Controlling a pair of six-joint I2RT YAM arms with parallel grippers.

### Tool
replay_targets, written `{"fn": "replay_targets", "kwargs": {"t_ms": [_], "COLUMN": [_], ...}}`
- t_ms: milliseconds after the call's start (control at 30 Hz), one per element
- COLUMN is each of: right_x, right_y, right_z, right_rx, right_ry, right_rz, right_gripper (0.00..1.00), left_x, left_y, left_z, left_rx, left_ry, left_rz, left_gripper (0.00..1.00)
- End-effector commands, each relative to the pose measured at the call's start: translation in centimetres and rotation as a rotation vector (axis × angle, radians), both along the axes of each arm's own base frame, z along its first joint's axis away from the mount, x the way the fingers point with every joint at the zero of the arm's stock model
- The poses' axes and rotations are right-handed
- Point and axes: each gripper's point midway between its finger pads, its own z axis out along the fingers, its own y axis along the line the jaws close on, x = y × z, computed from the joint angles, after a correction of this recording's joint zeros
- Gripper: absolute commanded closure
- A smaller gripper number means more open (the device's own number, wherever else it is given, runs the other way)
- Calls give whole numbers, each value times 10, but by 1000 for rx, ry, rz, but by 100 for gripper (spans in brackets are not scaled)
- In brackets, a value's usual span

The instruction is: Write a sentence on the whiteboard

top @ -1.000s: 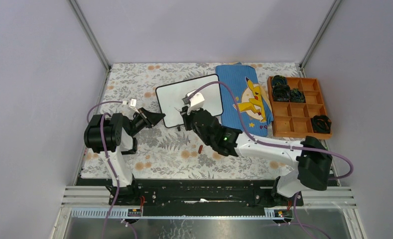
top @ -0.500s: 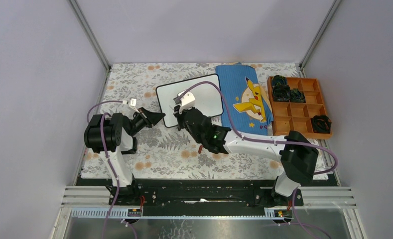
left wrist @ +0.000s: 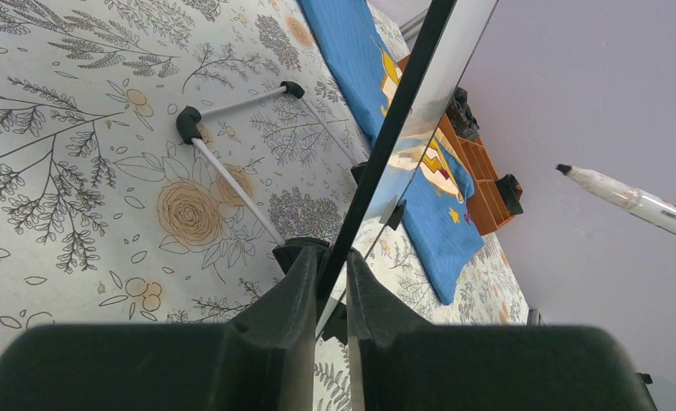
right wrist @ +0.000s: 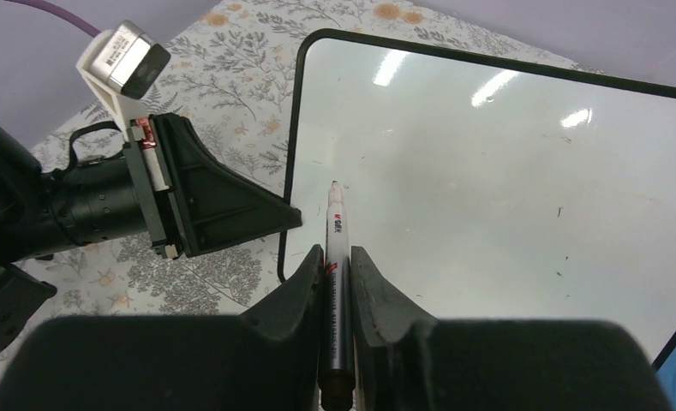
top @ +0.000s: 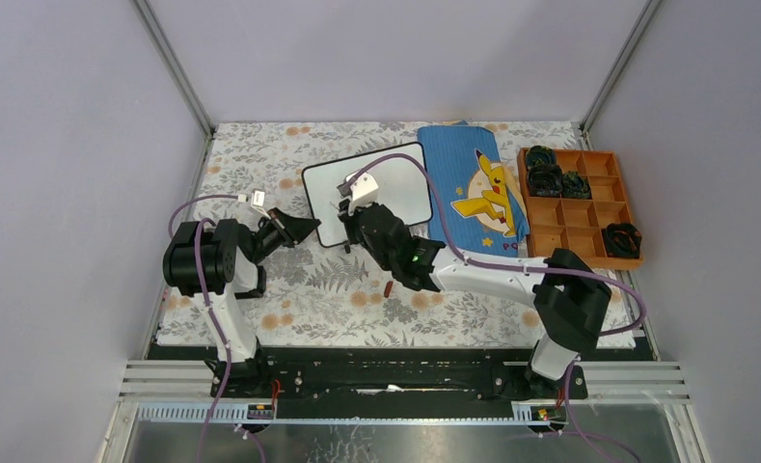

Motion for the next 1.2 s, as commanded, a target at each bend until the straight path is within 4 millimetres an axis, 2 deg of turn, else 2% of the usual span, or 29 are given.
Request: {"fn": "replay_targets", "kwargs": {"t_ms": [0,433,633,867,1167], "right_x": [17,32,43,47,54], "right_y": [4,14,13,15,17], "right_z": [28,32,27,27,16], "right_rx": [53,105,124,131,128], "right_ry": [-73,-62,-22,-17,13], "right_rz": [-61,-92,-114,-108,-119], "right_gripper": [100,100,100,100,100], "left_x": [6,6,7,7,7], "left_y": [5,5,5,5,5], "left_z": [4,4,4,3,3], "left_rx": [2,-2,-2,-4,-4], "left_ry": [-35,-32,-32,-29,-29], "left_rz": [24,20,20,18,17], "left_gripper": [83,84,85,86,86]}}
